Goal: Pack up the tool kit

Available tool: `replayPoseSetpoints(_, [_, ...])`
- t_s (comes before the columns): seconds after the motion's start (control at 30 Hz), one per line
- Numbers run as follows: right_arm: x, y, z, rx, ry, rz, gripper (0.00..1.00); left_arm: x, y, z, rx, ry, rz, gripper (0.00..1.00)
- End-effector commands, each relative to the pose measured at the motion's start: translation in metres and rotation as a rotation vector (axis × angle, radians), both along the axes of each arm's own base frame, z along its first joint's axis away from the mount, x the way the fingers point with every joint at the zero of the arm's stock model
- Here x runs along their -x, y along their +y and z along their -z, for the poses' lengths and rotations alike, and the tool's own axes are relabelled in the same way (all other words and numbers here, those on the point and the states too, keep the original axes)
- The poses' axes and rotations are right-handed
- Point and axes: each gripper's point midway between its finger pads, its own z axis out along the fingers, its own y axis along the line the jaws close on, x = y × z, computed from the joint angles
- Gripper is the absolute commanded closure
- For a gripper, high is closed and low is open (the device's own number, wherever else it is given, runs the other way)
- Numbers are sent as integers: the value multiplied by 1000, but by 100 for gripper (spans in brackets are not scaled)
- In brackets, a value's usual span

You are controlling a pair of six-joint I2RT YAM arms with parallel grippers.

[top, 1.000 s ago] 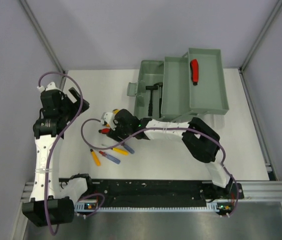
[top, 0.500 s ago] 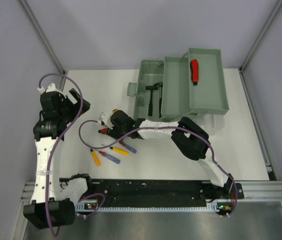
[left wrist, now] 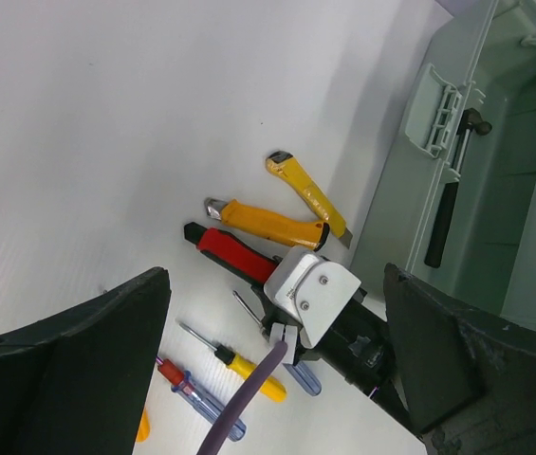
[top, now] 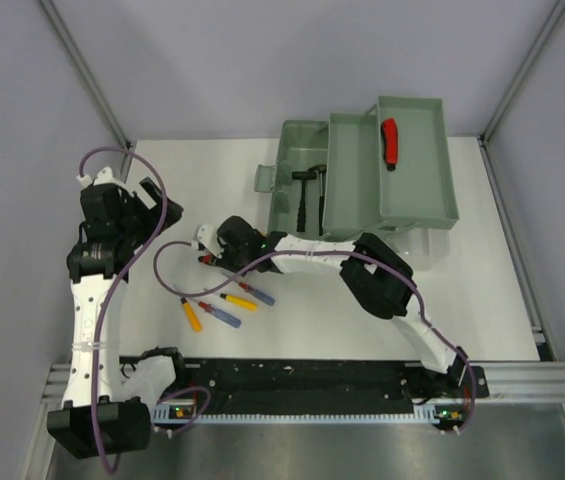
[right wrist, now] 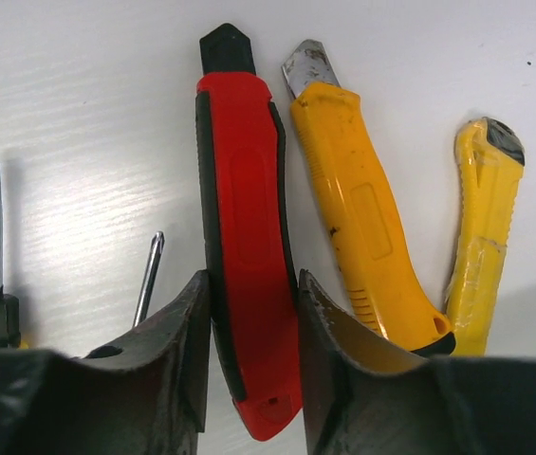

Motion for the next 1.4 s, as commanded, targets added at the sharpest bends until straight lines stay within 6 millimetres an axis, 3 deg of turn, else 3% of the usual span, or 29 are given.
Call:
replayPoseSetpoints(0.0, [7, 0, -7, 9, 43, -50, 77, -3, -1, -15, -7, -65, 18, 4])
replayPoseSetpoints(0.1, [6, 0, -24, -17, 31, -45, 85, -3, -1, -17, -6, -68, 18, 3])
replayPoseSetpoints(0.23, [3, 2, -61, -83, -13, -28, 96, -2, -1, -20, -7, -73, 20, 4])
replayPoseSetpoints(0.53, [11, -6, -159, -301, -96, -11, 99, 12, 17, -39, -33, -127, -112, 4])
replayPoseSetpoints(0.73, [11, -35, -229, -408, -205, 57, 100, 27, 34, -62, -61, -182, -232, 4])
replayPoseSetpoints(0.9, [-15, -94, -297, -490, -376, 215, 99, 38, 36, -81, -77, -254, -251, 5])
replayPoseSetpoints(1.07, [-64, -179, -339, -492, -491, 467, 98, 40, 35, -81, -94, -248, -237, 5])
replayPoseSetpoints(1.23, [-104, -276, -350, -476, -550, 791, 97, 35, 27, -75, -76, -242, -187, 5])
replayPoseSetpoints(1.37, [-125, -344, -339, -443, -577, 1034, 97, 30, 23, -70, -62, -241, -164, 5])
